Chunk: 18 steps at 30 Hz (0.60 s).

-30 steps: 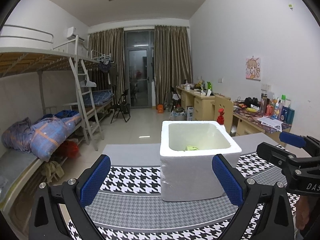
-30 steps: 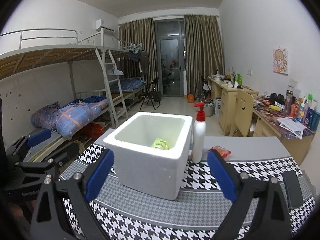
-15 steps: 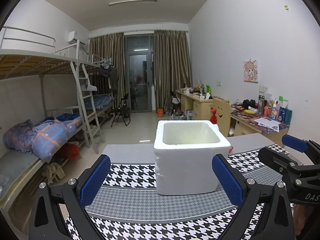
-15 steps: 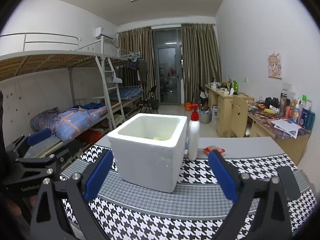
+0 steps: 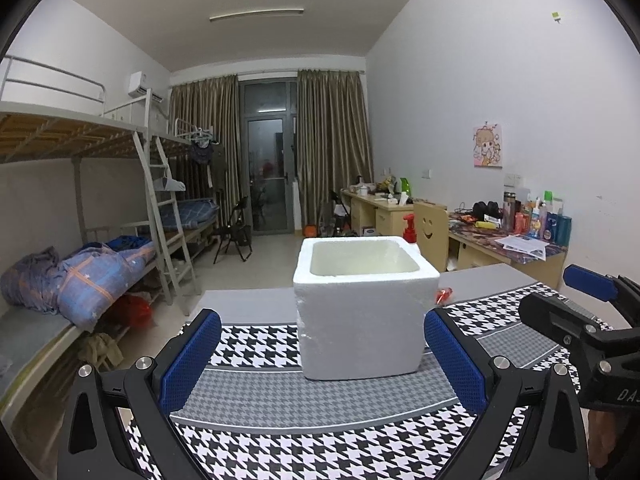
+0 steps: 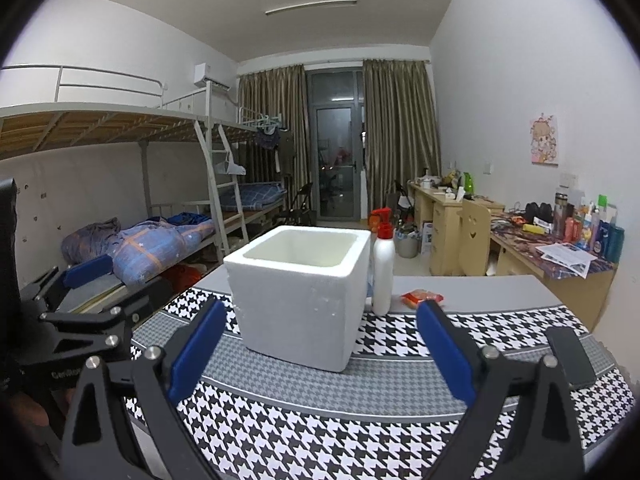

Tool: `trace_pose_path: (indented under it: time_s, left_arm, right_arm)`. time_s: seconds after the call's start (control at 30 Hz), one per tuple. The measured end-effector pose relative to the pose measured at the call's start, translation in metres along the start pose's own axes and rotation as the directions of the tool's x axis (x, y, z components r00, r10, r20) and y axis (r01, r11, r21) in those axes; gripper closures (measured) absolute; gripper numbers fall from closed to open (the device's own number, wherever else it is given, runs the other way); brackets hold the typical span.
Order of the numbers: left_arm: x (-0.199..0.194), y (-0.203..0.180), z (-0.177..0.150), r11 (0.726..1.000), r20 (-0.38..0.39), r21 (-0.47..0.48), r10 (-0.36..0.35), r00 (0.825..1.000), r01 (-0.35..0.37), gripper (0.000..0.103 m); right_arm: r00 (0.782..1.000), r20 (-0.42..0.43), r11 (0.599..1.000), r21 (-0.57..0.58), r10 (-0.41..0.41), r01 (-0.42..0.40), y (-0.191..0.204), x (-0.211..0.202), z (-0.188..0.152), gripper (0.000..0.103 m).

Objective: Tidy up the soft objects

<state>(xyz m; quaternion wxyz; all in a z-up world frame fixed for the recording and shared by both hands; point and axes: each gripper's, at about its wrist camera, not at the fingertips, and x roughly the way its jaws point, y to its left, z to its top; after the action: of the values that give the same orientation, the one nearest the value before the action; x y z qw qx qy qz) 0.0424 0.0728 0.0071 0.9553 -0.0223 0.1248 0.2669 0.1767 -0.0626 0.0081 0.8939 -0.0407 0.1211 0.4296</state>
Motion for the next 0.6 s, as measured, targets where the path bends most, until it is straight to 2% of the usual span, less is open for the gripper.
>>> trace_pose_path:
  time_s: [0.17,0.6]
  left_arm:
    - [-0.01,-0.002,-0.011,1.0,0.009,-0.005,-0.025,1.0,0.025,0.001]
    - [-0.013,-0.005,-0.022,1.0,0.028,-0.018,-0.011,1.0,0.012,0.001]
  right_arm:
    - [1.0,0.006,1.0,-0.008,-0.028,0.028,-0.003,-0.006,-0.008,0.005]
    - [0.999,0.014,0.999,0.002,-0.036,0.036,-0.005,-0.016,-0.02,0.005]
